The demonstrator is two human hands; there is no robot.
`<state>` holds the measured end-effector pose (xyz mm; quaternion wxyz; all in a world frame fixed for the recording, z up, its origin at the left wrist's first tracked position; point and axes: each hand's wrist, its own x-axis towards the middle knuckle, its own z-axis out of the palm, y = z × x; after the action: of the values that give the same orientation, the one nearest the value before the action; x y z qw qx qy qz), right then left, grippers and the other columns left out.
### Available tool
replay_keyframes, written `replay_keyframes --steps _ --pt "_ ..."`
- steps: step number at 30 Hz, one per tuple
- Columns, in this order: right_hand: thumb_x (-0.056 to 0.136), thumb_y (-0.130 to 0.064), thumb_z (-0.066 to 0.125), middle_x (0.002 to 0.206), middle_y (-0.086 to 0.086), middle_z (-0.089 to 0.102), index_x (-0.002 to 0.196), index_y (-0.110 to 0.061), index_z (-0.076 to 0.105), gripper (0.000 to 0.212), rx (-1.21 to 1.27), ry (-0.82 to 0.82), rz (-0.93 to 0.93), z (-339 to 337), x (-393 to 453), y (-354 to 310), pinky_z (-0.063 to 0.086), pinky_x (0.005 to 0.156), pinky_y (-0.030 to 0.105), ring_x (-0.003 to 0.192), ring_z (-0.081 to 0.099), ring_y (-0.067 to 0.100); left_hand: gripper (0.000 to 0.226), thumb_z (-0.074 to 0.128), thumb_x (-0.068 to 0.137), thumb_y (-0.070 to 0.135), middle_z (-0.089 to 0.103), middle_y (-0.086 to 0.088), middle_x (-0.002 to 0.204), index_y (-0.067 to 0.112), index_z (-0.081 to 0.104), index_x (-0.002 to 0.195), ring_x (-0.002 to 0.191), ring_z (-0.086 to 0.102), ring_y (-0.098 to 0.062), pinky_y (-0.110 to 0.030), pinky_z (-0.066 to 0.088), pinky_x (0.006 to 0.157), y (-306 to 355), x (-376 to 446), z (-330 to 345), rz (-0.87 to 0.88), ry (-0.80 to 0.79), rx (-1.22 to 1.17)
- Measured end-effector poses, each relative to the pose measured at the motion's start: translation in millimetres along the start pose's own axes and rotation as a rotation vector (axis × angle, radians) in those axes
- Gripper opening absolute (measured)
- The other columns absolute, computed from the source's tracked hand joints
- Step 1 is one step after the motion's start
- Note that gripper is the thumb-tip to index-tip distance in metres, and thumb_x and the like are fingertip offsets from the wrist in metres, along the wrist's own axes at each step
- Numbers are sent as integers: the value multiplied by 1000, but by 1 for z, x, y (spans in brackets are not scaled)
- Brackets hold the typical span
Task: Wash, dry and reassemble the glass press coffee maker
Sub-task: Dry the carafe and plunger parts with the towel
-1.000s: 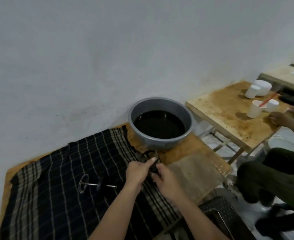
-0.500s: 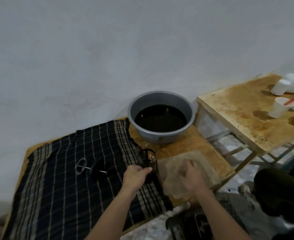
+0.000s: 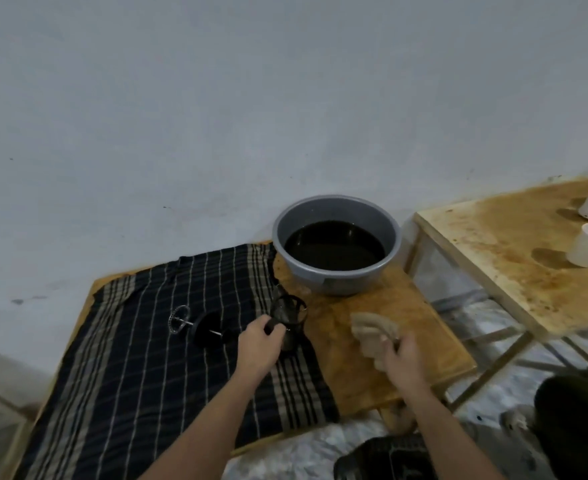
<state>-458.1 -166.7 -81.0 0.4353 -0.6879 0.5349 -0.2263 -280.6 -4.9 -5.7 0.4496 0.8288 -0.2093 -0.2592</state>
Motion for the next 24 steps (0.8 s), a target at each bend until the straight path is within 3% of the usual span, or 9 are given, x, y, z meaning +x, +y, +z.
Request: replay_keyframes --steps 3,6,9,11,14,16,19,22,24 --pt "93 -20 62 117 10 59 112 -18 49 23 405 -20 107 -28 6 -39 51 92 47 104 59 27 14 55 92 16 62 -6 74 12 58 80 67 59 -20 -30 47 59 6 8 -19 258 53 171" --pt "89 -14 66 120 0 62 120 -27 50 37 732 -183 -1 -46 -2 -92 51 94 47 109 60 21 6 57 91 13 50 2 79 15 56 85 70 48 -13 -22 38 60 15 17 -33 463 126 321" --pt "89 -6 64 118 -1 64 122 -27 51 42 787 -331 -175 -58 -14 -138 52 92 40 108 61 16 6 56 90 7 46 3 89 8 59 96 75 45 -11 -18 33 64 30 27 -42 626 202 364" --pt "88 -4 64 118 -4 64 124 -26 50 45 673 -392 -316 -59 -21 -161 54 88 30 108 62 11 10 56 88 1 51 1 90 8 60 94 77 50 -13 -24 39 65 44 29 -46 675 242 304" --pt "90 -4 62 115 -21 56 124 -28 54 43 138 -449 -580 -55 -29 -179 47 78 5 106 53 -6 12 56 87 -2 57 2 71 9 59 92 60 51 -10 -24 37 53 63 27 -50 676 241 207" --pt "90 -5 56 113 -20 57 122 -30 61 41 -178 -496 -710 -54 -30 -183 44 77 4 109 54 -2 14 58 86 -1 66 -1 71 10 64 92 60 59 -16 -29 44 52 67 27 -51 660 186 218" --pt "88 -4 52 104 -20 62 112 -31 69 40 -327 -555 -757 -63 -36 -193 45 80 10 101 57 -3 14 60 86 1 71 -6 77 11 68 83 71 64 -18 -29 48 61 65 32 -58 611 179 249" --pt "88 -3 51 95 -31 56 111 -27 71 39 -387 -684 -825 -64 -45 -204 40 79 7 92 54 -14 26 58 85 -5 68 -3 71 15 65 69 66 62 -2 -18 49 59 70 32 -66 556 169 154" --pt "89 -2 50 96 -25 60 113 -23 71 38 -467 -766 -863 -58 -49 -211 39 79 7 88 53 -12 36 57 84 -9 64 8 66 20 62 63 61 61 7 -6 46 58 76 28 -66 556 63 135"
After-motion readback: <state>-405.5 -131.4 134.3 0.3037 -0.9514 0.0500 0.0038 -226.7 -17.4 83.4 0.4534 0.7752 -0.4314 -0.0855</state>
